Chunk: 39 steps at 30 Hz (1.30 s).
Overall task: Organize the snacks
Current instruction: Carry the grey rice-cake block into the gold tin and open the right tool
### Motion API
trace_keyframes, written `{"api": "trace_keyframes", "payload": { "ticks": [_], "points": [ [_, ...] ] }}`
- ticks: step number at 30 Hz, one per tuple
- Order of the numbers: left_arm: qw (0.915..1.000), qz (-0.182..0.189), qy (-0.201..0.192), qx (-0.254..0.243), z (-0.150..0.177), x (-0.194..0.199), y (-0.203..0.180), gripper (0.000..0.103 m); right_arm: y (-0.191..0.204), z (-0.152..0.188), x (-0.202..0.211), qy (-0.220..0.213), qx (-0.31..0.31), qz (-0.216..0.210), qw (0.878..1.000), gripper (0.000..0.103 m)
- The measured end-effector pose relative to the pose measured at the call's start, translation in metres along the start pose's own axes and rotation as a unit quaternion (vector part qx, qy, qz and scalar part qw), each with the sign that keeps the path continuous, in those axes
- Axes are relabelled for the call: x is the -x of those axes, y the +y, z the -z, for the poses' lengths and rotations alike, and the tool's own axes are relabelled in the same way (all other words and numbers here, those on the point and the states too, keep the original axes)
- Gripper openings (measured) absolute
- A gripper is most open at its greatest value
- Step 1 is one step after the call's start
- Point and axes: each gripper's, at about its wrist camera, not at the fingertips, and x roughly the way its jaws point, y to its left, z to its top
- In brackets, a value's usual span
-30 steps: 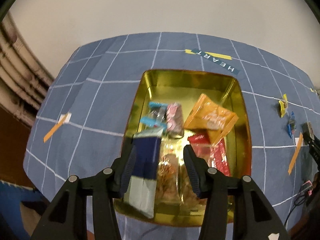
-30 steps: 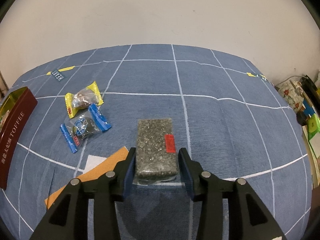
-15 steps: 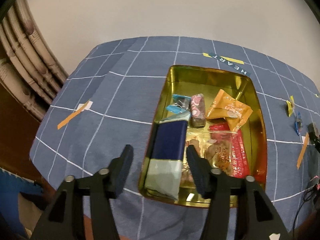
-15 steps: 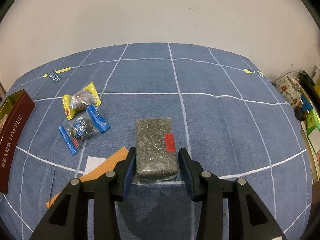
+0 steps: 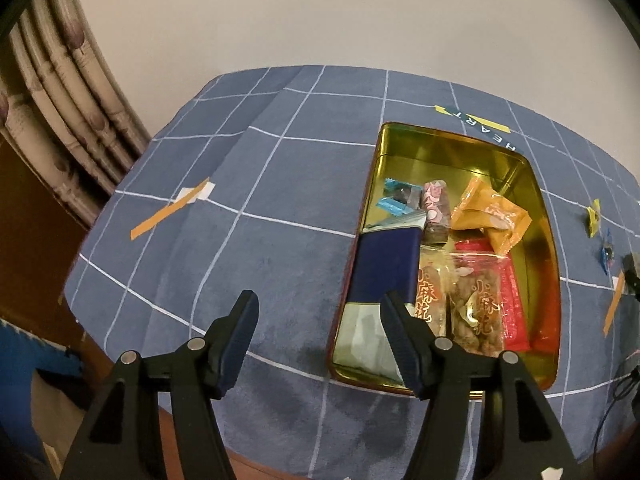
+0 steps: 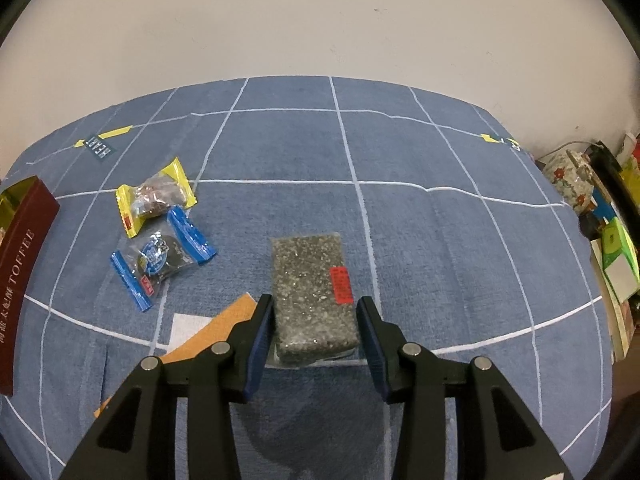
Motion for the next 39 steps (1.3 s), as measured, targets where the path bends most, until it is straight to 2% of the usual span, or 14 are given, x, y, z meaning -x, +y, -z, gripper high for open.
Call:
{"api": "trace_keyframes", "payload": {
  "ticks": [5, 15, 24, 35, 39],
  "points": [
    [1.0000, -0.006, -0.004, 0.003, 0.001, -0.001, 0.001, 0.068, 0.007, -0.001, 0.002, 0.009, 0.006, 0.012, 1.000, 0.036],
    [0.9994, -0.005, -0.006, 0.033, 0.000, 0.000, 0.014, 0.069, 0.015, 0.000, 0.016, 0.014, -0.005, 0.028, 1.000, 0.036],
    [0.9985, -0.006, -0.001, 0.055, 0.000, -0.002, 0.022, 0.071, 0.052, -0.011, 0.055, -0.008, -0.011, -0.027, 1.000, 0.036],
    [0.9982, 0.002, -0.003, 0.060, 0.001, 0.002, 0.022, 0.071, 0.156, -0.017, 0.098, -0.014, 0.051, -0.125, 0.991, 0.036],
    [0.9978, -0.001, -0.006, 0.066, 0.002, 0.004, 0.025, 0.071, 0.195, -0.014, 0.108, -0.016, 0.082, -0.147, 0.986, 0.036]
  ]
}}
